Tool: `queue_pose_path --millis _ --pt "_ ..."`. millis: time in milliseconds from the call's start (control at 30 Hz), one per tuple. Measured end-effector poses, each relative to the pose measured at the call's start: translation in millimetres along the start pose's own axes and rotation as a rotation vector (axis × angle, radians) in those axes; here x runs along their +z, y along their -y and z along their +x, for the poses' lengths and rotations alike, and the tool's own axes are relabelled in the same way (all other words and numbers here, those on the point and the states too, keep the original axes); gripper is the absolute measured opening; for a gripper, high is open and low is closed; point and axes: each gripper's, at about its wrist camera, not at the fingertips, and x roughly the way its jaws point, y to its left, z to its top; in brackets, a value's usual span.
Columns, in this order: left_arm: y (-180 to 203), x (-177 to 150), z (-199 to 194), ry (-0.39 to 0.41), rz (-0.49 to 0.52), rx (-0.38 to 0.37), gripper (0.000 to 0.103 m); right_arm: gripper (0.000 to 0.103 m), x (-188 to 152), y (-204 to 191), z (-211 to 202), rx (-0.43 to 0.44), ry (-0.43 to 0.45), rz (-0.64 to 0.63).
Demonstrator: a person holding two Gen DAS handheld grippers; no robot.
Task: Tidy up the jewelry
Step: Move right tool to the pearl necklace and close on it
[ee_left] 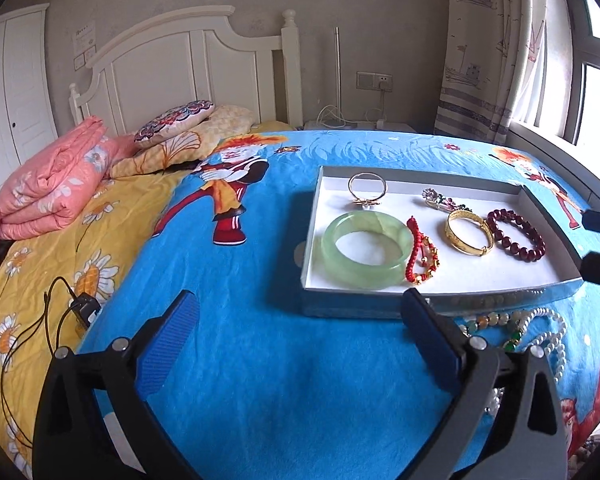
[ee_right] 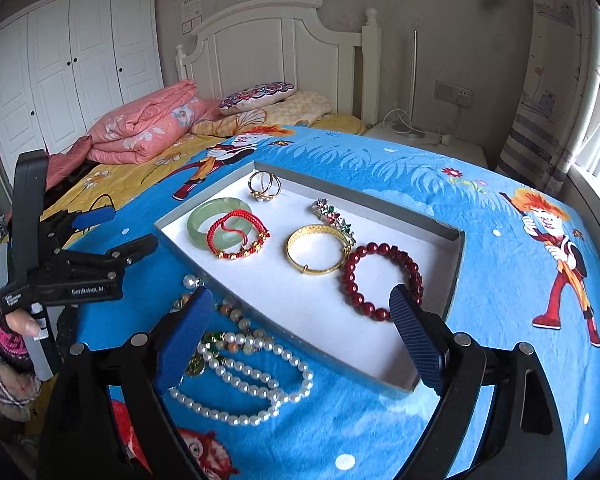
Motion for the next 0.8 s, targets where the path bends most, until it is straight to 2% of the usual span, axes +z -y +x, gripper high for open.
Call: queue_pose_path --millis 133,333,533,600,733,800 --pt "-9.2 -3.5 5.0 -0.030 -0.050 -0.031 0.100 0.086 -24.9 -1.4 -4.9 0.008 -0.021 0.019" --pt "-12.4 -4.3 21.2 -0.110 -0.078 -0.073 0.100 0.086 -57.0 -8.0 12.3 0.026 -0.113 0.024" --pt "-14.4 -5.3 20.0 -0.100 -0.086 -0.094 0.100 0.086 -53.8 -30.8 8.5 0.037 -0.079 -0.050" --pt "-15.0 -5.6 19.1 -0.097 -0.088 -0.097 0.100 0.083 -53.2 -38.8 9.1 0.048 -0.076 -0.079" --pt "-15.1 -5.4 17.4 -0.090 -0.089 -0.105 0.100 0.065 -55.1 -51.9 13.2 0.029 -0.082 -0.154" --pt "-15.2 -5.3 17.0 -0.088 -0.089 -0.107 0.100 0.061 -54.6 -53.0 15.0 0.024 -0.088 -0.167"
